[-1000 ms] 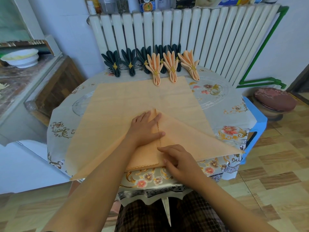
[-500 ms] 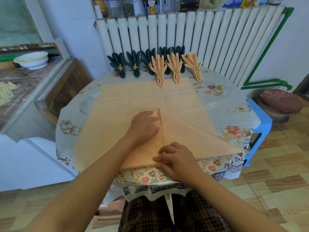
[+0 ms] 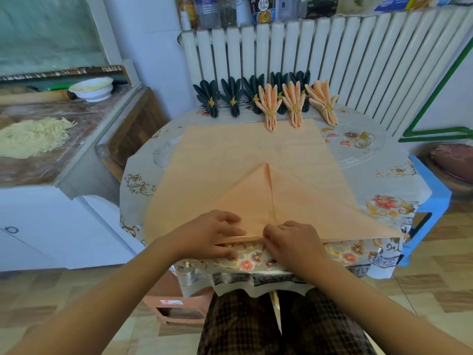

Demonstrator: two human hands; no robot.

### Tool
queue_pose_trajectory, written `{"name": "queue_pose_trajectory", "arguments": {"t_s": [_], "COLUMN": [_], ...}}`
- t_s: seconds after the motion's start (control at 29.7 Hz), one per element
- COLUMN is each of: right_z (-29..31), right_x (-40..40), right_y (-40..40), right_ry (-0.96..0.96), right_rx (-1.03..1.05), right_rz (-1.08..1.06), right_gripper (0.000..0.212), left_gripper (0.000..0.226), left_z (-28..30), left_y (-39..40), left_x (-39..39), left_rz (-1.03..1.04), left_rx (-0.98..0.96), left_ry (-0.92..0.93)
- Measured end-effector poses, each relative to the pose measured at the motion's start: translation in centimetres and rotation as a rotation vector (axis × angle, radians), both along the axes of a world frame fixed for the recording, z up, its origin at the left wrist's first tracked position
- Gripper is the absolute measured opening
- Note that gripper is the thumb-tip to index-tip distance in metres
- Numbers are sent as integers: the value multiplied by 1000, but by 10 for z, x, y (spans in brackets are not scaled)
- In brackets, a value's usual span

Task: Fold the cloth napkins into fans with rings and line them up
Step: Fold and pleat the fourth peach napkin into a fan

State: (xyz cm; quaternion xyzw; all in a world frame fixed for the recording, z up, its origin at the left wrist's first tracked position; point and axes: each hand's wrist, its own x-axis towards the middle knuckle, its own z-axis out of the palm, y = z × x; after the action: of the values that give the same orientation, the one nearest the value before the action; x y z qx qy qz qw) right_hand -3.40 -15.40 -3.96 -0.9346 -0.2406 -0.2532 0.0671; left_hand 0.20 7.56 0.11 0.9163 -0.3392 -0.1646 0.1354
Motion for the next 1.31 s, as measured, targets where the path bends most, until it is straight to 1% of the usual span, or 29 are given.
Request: {"name": "queue_pose_trajectory", "arguments": {"t_s": [0.07, 0.13, 0.24, 0.27, 0.34, 0.4, 0.44, 0.51, 0.54, 0.61, 0.67, 0.77, 0.84, 0.91, 0.94, 1.01, 1.08, 1.21, 1.31], "right_z": [0, -3, -7, -8, -9, -10, -10, -11, -12, -11, -11, -10, -9, -10, -11, -9, -9, -10, -8], "right_x": [0, -1, -6, -8, -9, -9, -9, -11, -11, -10, -9, -9, -8, -6, -6, -7, -6, -5, -4], "right_y": [0, 1, 0, 0, 1, 2, 2, 2, 1, 1, 0, 2, 3, 2, 2, 6, 7, 7, 7], "right_ry": [5, 10, 42, 43, 36, 27, 28, 36, 37, 46, 68, 88, 87, 78, 71, 64, 51, 47, 62], "right_rx": [47, 72, 100, 107, 126, 143, 158, 192, 206, 223, 237, 254, 255, 234, 222, 208, 204, 215, 236], "right_rz": [-29, -37, -61, -70, -86, -93, -92, -85, -92, -121, -148, -183, -200, -226, -238, -253, -269, -269, -283], "right_gripper": [27, 20, 15, 15, 15, 19, 22, 25, 25, 28, 30, 31, 29, 26, 29, 34, 36, 35, 33], "left_gripper": [42, 46, 59, 60, 55, 43, 34, 13, 3, 8, 7, 10, 11, 13, 13, 13, 13, 16, 18], "left_z": [9, 23, 48, 56, 79, 100, 110, 115, 112, 97, 72, 34, 13, -4, -11, -19, -26, -33, -35], "left_y": [1, 5, 14, 16, 17, 14, 10, 2, -6, -27, -50, -78, -89, -100, -105, -108, -111, -117, -118], "left_x": [3, 10, 24, 28, 43, 64, 74, 92, 101, 115, 128, 137, 139, 142, 143, 142, 143, 141, 140], "left_rz": [-10, -1, 61, 96, 134, 143, 158, 256, 314, 447, 567, 687, 755, 784, 790, 820, 830, 822, 815], "left_rx": [64, 173, 346, 381, 402, 323, 244, 23, -101, -321, -430, -453, -461, -431, -407, -376, -345, -275, -257], "left_ry": [-21, -17, 22, 35, 15, -20, -30, -5, 48, 188, 218, 108, 70, 23, -2, -56, -110, -201, -261]}}
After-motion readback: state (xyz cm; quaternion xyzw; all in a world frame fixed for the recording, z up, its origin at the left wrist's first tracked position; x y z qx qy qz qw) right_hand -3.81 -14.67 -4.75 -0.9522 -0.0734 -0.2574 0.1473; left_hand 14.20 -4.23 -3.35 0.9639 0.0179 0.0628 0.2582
